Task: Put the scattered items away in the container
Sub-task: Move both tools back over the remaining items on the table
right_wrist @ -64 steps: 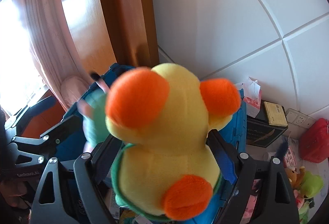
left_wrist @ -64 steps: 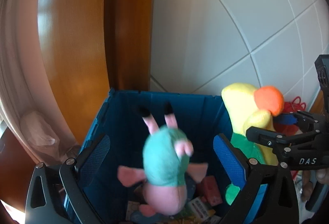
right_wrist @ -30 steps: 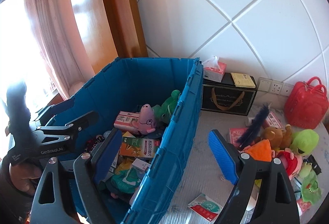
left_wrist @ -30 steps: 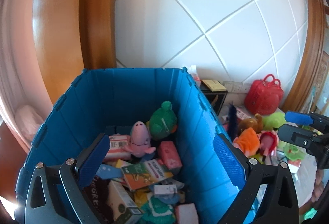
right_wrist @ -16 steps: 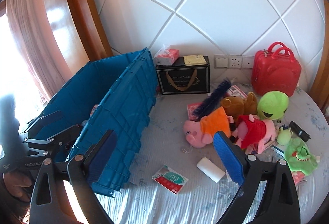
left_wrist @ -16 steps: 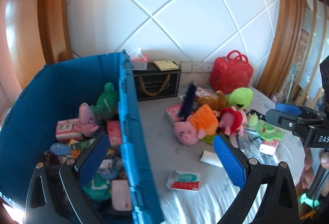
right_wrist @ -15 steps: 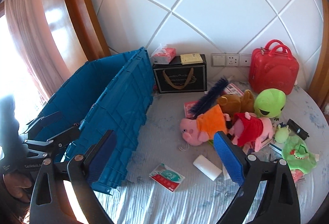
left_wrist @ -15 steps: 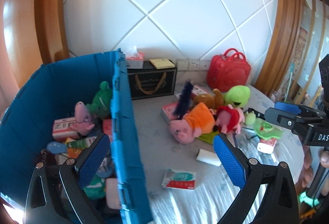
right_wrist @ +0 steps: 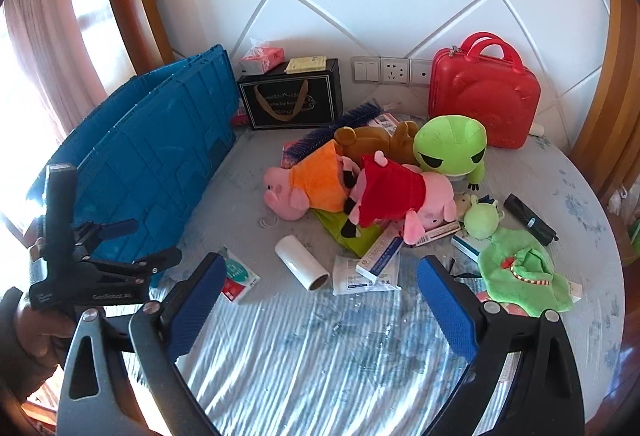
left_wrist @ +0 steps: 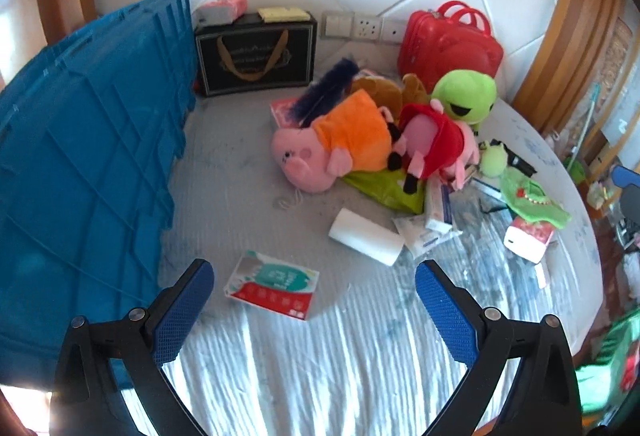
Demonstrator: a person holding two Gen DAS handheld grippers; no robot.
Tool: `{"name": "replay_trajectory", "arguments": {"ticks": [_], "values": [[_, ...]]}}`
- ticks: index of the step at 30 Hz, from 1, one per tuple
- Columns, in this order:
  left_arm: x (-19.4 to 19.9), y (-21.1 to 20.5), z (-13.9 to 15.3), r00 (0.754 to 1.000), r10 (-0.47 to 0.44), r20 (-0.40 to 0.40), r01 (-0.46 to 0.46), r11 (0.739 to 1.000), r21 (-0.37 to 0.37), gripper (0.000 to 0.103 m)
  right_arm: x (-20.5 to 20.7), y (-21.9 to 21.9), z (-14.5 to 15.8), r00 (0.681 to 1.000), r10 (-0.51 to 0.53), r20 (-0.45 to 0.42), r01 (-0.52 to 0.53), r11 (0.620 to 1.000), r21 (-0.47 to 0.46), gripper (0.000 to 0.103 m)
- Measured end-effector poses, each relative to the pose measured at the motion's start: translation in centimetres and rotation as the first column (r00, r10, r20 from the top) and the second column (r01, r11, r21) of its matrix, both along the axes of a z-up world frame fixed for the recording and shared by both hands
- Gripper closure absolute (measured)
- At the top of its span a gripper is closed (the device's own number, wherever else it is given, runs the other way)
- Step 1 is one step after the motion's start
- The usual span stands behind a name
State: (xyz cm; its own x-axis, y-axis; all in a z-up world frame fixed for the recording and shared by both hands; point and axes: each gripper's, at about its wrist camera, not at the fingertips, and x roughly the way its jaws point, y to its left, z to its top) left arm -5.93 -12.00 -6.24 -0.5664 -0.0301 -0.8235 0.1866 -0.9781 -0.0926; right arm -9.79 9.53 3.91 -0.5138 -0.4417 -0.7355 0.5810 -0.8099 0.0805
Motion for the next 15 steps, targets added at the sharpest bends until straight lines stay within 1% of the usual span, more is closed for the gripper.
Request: {"name": "replay_trajectory", "arguments": {"ticks": [4,7,9,12,14,15], "values": [[-0.7,-0.1,-4.7,0.99,0.11,0.084,-0.116,0.99,0.077,0.001,-0.5,1.3,-2.3,0.998,0.057,0.031,-0.058,0.998,0.033,0.005],[-1.4,-0.4,-7.7,0.973,0.188,0.132,-0.202,0.974,0.104,0.001,-1.0,1.4,-4.0,0.994,0.086,0.069,-0.09,0.995,0.049,0.005],[-2.1,-0.7,-9.6,0.958,0.235,0.162,-0.254,0.961,0.111,0.001,-1.2,1.5,-4.8,0.992,0.101,0.078,-0.106,0.992,0.061,0.005],[-3.1,-1.7,-12.3,0.932,0.305,0.197,-0.335,0.932,0.139,0.001,-1.7,1.7,-6.0,0.99,0.102,0.101,-0.109,0.992,0.07,0.005],[-3.6,-2.8,-14.1,0.904,0.363,0.224,-0.402,0.901,0.161,0.001,-2.0,2.0,-6.8,0.989,0.092,0.119,-0.102,0.991,0.082,0.005],[-3.8,-3.4,-15.1,0.887,0.396,0.239,-0.441,0.88,0.177,0.001,-2.1,2.1,-7.2,0.988,0.087,0.128,-0.098,0.992,0.085,0.005]]}}
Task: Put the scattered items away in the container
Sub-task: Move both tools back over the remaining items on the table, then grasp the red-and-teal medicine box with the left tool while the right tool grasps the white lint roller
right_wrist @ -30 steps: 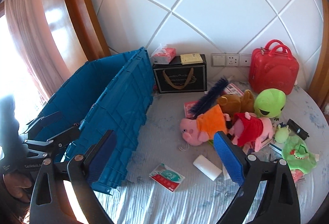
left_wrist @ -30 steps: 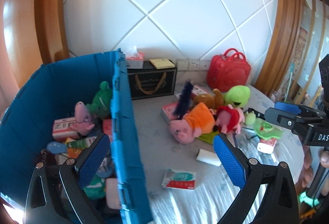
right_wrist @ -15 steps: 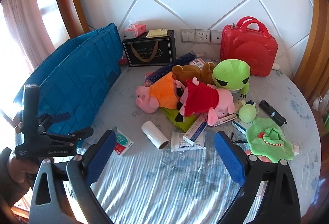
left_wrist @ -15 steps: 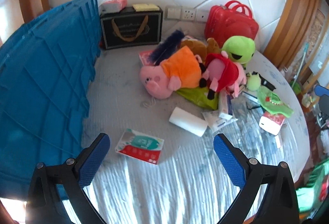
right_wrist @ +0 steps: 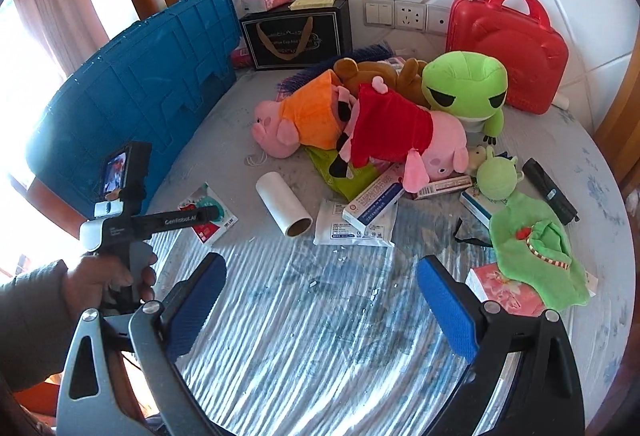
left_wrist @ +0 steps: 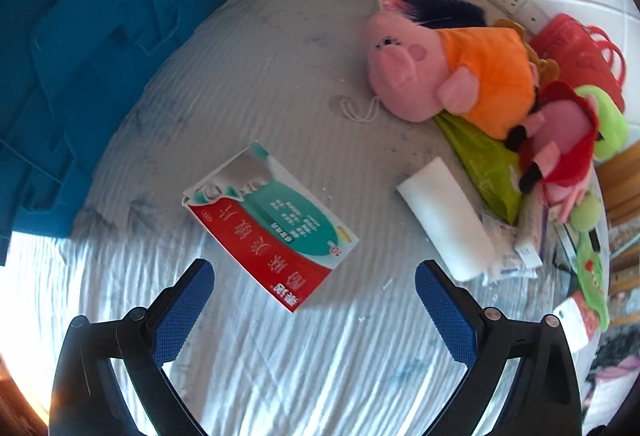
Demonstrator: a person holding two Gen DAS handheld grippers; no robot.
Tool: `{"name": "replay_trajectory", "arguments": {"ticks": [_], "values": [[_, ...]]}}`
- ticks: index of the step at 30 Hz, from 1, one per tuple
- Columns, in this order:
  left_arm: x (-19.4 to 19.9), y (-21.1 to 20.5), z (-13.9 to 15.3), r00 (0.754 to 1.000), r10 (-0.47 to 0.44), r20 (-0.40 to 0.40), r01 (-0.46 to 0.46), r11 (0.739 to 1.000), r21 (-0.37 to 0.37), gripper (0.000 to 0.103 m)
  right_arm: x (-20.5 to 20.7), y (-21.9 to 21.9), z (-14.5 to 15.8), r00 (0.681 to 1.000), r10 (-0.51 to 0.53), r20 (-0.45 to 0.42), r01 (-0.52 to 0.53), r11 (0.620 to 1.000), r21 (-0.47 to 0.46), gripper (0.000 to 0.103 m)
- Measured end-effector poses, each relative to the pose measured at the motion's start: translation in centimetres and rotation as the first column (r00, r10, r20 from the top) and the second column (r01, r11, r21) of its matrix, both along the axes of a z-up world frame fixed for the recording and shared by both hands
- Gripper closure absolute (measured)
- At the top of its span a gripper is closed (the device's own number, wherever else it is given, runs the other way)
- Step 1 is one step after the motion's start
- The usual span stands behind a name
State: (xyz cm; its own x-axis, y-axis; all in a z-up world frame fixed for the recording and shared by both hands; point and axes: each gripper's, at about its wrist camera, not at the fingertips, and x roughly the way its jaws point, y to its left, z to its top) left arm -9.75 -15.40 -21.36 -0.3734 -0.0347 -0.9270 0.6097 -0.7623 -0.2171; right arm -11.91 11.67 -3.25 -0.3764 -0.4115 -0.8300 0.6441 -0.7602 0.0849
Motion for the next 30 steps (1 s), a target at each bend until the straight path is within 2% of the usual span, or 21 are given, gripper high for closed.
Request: {"name": "replay_trajectory", "arguments": {"ticks": [5,9,11,15,19,27,30], "values": [[-0.4,-2.7,-3.3,0.986,0.163,0.037,-0.165,0.983,0.074,0.002,-0.4,0.7,-1.3,1.0,-0.005,0.023,0.005,0.999,0.035,0.005],[-0.8,-3.7,-4.6,0.975,0.214,0.054,-0.219,0.971,0.096,0.002,-1.0,1.5,-2.1,0.999,-0.029,0.042,0.027,0.998,0.052,0.005],[-1.1,-4.0,-4.9,0.973,0.221,0.062,-0.225,0.971,0.079,0.002,-1.3,1.7,-2.3,0.998,-0.04,0.046,0.037,0.998,0.057,0.005],[-1.9,-3.6,-5.1,0.976,0.203,0.084,-0.206,0.978,0.029,0.002,-1.8,1.8,-2.5,0.997,-0.057,0.054,0.054,0.997,0.061,0.005],[-2.5,-2.5,-5.2,0.983,0.143,0.112,-0.139,0.989,-0.04,0.006,-2.2,1.3,-3.0,0.996,-0.063,0.066,0.059,0.996,0.067,0.005],[-1.7,-2.3,-4.4,0.996,0.045,0.076,-0.042,0.998,-0.049,0.022,-2.8,-0.7,-4.0,0.996,-0.047,0.074,0.041,0.996,0.08,0.005],[-0.9,-2.5,-4.1,0.998,0.027,0.064,-0.024,0.999,-0.037,0.025,-2.9,-2.2,-4.6,0.997,-0.029,0.074,0.023,0.996,0.086,0.005]]}}
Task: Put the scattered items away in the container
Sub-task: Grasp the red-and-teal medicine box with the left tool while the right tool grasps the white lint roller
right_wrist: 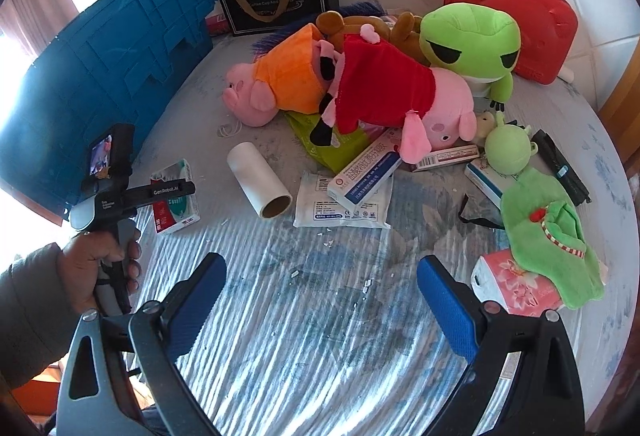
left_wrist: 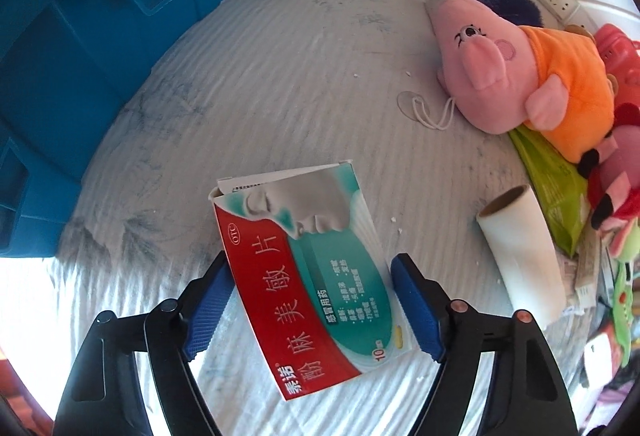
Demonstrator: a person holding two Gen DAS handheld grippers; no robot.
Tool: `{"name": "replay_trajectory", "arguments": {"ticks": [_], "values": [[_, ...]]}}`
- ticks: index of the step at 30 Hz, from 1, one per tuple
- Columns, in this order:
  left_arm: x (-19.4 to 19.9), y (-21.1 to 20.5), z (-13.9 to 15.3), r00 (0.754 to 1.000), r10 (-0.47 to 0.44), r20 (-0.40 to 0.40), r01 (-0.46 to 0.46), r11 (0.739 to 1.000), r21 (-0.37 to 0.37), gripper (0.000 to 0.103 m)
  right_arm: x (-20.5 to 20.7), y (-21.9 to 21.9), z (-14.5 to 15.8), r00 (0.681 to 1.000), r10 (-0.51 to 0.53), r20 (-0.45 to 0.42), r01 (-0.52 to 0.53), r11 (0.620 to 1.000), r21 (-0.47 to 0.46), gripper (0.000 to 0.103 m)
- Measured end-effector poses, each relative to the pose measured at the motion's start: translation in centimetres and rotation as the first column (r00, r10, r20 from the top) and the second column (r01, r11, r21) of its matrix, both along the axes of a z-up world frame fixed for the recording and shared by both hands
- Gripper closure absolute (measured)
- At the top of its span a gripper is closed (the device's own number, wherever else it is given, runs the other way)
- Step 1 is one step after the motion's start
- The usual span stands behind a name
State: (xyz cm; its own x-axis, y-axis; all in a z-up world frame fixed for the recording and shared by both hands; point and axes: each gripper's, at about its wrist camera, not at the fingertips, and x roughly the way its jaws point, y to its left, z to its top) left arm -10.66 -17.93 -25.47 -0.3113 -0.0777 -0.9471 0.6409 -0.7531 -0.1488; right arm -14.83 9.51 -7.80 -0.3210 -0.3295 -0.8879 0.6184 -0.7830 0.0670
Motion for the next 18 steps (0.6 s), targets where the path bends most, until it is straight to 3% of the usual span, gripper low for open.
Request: {"name": "replay_trajectory", "arguments": {"ticks": [6,14,18], "values": [[1.3,0.0,1.7,0.998,-0.056,-0.042,0.056,0.998,0.008,0.027,-0.7,-4.0,-1.8,0.998,0.064,-0.012,-0.064,0.998,0.012,0.005],[3.0,0.9,5.1,0.985,-0.141,-0.096,0.142,0.99,0.005,0.027,-2.7,-10.4,-6.9,0.982,0.186,-0.023,-0.184,0.981,0.066,0.005],[3.7,1.1,5.4,0.979,-0.169,-0.111,0.17,0.985,-0.001,0.027,-3.7,-13.3,-9.6,0.971,0.238,-0.021,-0.235,0.966,0.105,0.006]]}}
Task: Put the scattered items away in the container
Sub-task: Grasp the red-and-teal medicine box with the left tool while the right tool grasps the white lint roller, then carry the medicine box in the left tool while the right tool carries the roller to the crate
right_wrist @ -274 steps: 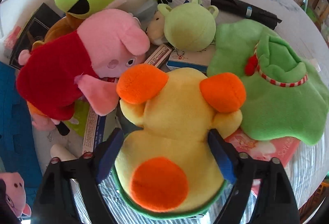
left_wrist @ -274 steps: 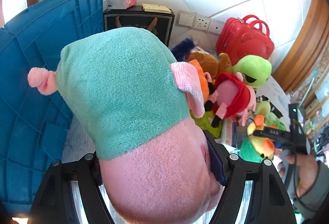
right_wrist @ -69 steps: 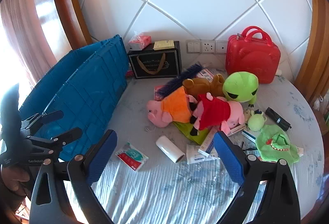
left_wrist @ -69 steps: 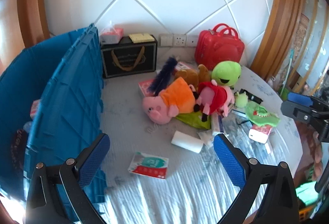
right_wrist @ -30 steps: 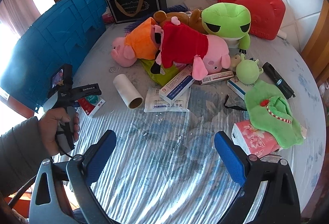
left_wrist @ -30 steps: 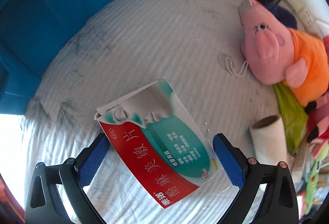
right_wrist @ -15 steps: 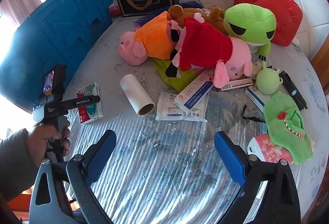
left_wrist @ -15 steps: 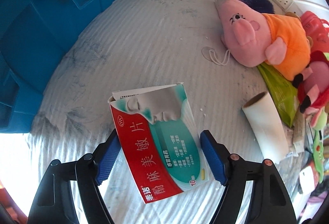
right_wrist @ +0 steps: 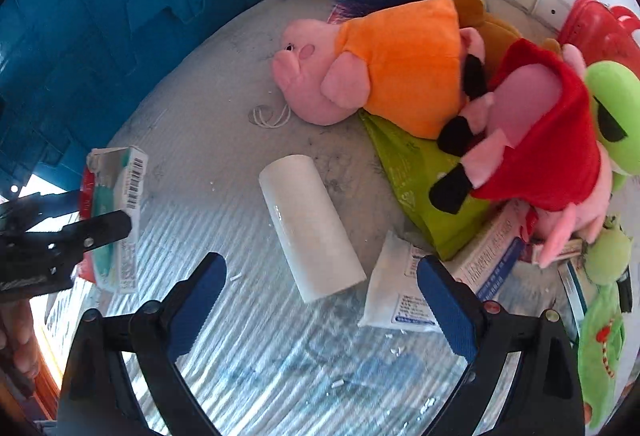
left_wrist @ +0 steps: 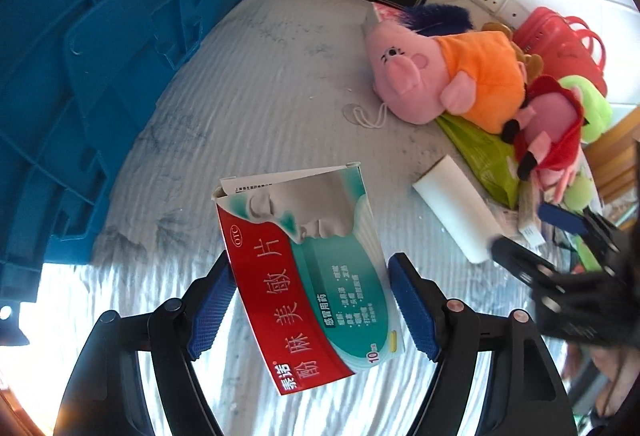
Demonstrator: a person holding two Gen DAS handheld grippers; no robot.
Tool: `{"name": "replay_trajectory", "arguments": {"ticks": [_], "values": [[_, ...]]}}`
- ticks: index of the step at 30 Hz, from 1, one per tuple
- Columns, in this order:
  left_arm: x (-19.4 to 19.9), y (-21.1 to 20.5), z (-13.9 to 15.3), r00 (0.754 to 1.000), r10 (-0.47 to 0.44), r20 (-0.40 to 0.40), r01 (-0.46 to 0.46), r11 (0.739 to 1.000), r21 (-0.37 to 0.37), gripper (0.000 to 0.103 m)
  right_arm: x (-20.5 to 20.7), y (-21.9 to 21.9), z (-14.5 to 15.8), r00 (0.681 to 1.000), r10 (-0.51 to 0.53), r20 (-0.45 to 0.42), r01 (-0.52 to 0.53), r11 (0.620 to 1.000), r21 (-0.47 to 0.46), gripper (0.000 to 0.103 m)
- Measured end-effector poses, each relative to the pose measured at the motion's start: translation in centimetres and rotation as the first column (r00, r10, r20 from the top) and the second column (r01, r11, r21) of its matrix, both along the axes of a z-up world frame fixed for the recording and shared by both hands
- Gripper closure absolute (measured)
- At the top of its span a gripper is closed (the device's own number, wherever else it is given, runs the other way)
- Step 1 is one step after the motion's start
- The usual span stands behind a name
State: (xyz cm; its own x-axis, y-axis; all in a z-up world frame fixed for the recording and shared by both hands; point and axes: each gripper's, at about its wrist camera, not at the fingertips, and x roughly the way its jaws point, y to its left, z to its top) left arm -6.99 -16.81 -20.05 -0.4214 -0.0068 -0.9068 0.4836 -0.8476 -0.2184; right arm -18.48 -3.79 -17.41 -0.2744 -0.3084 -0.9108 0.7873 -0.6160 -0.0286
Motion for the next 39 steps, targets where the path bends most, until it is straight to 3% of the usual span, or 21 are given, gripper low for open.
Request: {"name": "replay_trajectory", "arguments": {"ticks": [8,11,13,15,28,39], "values": [[2.2,-0.6,1.0,1.0,-0.019,-0.004,0.019,1.0,-0.007,0.027,-1.2,-3.5,-3.8,0.998,0.062,0.009,-0.063,0.996,0.064,0.007],[2.7,-0.8,1.1,1.0,-0.016,-0.006,0.016,1.0,-0.01,0.027,-1.2,-3.8,-4.7,0.996,0.087,0.023,-0.089,0.992,0.094,0.027],[2.8,-0.9,1.1,1.0,-0.009,-0.005,0.009,1.0,-0.01,0.027,-1.1,-3.7,-5.3,0.996,0.089,0.024,-0.091,0.989,0.12,0.048],[2.8,-0.9,1.1,1.0,-0.008,-0.004,0.008,1.0,-0.015,0.027,-1.3,-3.3,-5.5,0.996,0.08,0.034,-0.084,0.989,0.124,0.056],[3.9,0.9,2.7,0.999,-0.034,-0.015,0.033,0.999,-0.035,0.027,0.7,-0.5,-3.0,0.997,0.074,0.034,-0.077,0.994,0.081,0.058],[5.2,3.4,6.3,0.995,-0.067,-0.069,0.063,0.996,-0.059,0.027,2.6,3.4,1.1,0.999,0.037,0.01,-0.038,0.998,0.053,0.058]]}}
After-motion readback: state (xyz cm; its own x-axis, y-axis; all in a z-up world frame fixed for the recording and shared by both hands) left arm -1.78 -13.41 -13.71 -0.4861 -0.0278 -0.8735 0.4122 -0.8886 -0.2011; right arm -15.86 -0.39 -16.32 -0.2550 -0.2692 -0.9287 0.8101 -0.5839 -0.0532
